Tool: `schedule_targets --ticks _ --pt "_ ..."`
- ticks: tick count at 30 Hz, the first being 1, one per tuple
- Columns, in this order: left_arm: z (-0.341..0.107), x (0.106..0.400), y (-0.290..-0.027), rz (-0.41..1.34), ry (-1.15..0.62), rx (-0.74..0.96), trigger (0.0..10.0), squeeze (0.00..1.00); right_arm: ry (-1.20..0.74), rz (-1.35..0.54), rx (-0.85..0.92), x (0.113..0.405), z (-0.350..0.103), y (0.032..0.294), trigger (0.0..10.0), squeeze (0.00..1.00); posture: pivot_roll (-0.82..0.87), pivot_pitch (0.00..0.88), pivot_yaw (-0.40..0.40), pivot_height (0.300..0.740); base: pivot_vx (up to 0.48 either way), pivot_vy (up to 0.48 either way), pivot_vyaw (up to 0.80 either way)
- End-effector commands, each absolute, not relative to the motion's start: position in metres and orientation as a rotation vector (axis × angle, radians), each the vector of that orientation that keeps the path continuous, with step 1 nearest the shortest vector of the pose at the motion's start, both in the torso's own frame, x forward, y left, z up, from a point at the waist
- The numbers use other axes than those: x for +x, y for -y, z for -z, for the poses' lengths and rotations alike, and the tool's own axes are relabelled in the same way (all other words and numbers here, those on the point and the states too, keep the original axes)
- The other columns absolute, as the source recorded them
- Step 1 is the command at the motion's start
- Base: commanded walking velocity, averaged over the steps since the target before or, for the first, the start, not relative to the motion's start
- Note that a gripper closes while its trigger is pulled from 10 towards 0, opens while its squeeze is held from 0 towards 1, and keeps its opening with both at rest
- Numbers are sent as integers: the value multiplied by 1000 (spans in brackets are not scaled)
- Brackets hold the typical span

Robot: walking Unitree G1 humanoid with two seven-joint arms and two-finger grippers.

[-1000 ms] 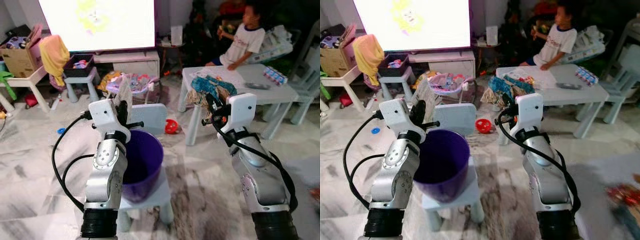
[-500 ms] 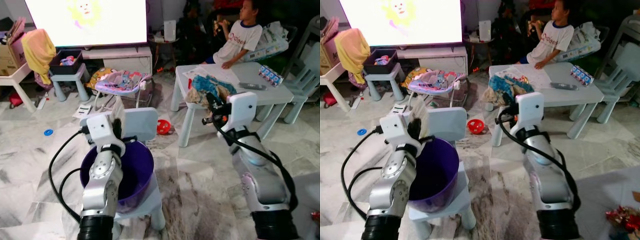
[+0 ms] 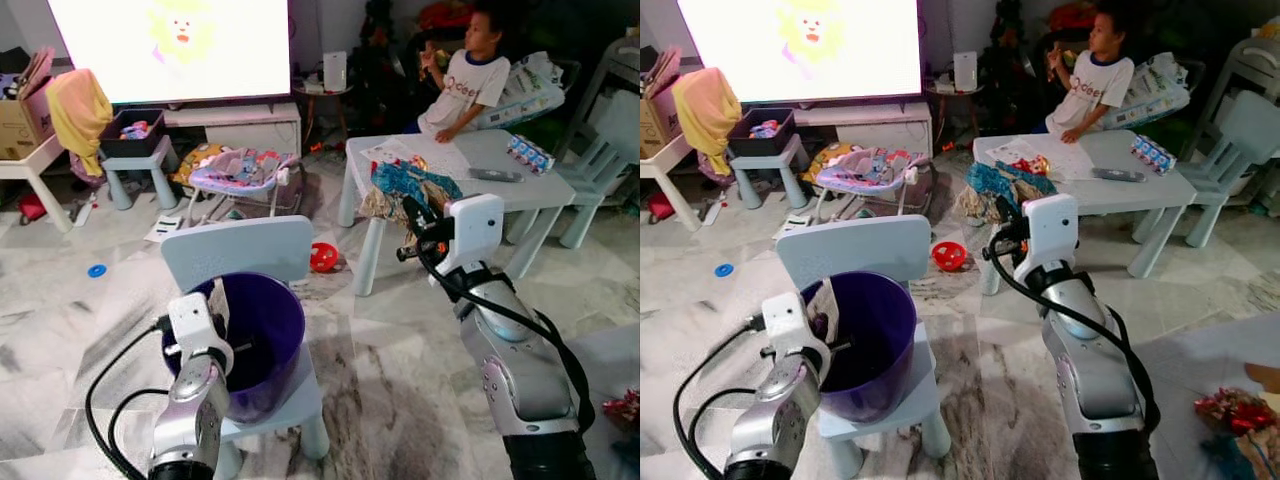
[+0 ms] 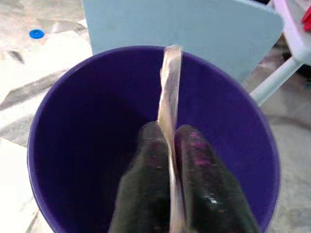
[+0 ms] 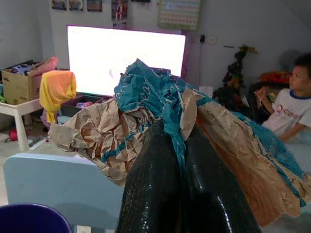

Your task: Picking trash to rubbish bin

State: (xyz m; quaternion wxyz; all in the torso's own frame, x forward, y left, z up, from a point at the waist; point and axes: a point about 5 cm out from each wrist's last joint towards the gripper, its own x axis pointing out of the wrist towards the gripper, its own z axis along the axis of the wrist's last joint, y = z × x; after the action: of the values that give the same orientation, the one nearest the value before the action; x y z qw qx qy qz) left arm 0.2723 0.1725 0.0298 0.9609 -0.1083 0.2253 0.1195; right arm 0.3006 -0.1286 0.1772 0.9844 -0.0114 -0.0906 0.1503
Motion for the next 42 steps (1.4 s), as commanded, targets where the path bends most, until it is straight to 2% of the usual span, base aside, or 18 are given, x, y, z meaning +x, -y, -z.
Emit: schedule_targets --ticks 1,13,18,22,32,33,34,42 --pt "-29 275 -179 -261 -452 -216 10000 1000 204 -297 -20 299 -184 131 0 0 -46 12 -24 740 0 0 0" --pt "-35 278 -187 -341 -417 -191 10000 1000 187 -285 -3 301 -181 133 0 0 -27 8 -24 740 0 0 0" --pt "-52 279 -192 -354 -328 -126 10000 1000 193 -300 -14 304 -180 127 0 0 -8 5 -20 740 0 0 0" --pt "-66 284 -186 -331 -264 -118 10000 1000 190 -308 -24 305 -178 124 0 0 -7 4 -14 740 0 0 800" --pt "-75 291 -170 -280 -259 -123 10000 1000 187 -299 -24 305 -175 125 0 0 -13 2 -8 740 0 0 800" --pt "-77 292 -169 -261 -256 -120 10000 247 188 -299 -23 305 -175 125 0 0 -11 3 -7 740 0 0 800" --pt "-78 292 -168 -248 -251 -114 10000 0 189 -299 -20 306 -175 124 0 0 -7 3 -8 740 0 0 800" --pt "-82 291 -163 -206 -230 -126 10000 0 191 -306 -4 309 -175 120 0 0 0 6 -11 740 0 0 434"
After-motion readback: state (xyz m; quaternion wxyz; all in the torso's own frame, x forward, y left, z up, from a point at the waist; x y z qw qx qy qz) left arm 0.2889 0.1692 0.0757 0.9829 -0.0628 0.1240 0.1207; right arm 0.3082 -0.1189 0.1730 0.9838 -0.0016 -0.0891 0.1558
